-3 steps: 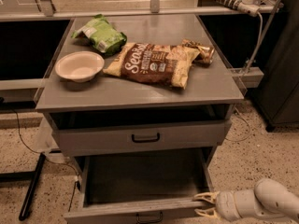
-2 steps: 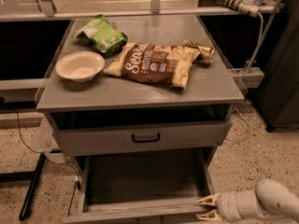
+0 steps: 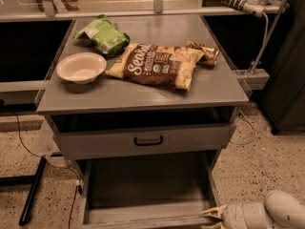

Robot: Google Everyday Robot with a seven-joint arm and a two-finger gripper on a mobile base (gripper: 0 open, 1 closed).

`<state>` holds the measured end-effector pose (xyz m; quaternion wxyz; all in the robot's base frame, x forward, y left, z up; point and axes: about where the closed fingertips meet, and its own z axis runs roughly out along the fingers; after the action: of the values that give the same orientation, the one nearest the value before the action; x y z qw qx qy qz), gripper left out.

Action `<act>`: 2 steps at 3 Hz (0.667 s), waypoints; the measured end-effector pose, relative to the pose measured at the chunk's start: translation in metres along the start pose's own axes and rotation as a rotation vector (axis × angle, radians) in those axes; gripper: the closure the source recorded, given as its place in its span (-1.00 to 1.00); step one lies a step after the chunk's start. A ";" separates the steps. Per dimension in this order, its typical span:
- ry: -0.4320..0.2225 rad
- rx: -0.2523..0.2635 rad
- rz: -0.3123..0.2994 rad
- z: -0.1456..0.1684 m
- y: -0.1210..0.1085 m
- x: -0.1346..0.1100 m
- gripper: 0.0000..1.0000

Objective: Open middle drawer

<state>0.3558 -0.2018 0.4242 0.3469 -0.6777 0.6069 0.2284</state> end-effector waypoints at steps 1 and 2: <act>0.000 0.000 0.000 0.000 0.000 0.000 0.16; 0.000 0.000 0.000 0.000 0.000 0.000 -0.30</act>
Offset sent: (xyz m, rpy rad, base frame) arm 0.0000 0.0000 0.0000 0.0000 0.0000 0.0000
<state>0.3558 -0.2018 0.4242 0.3469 -0.6777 0.6068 0.2284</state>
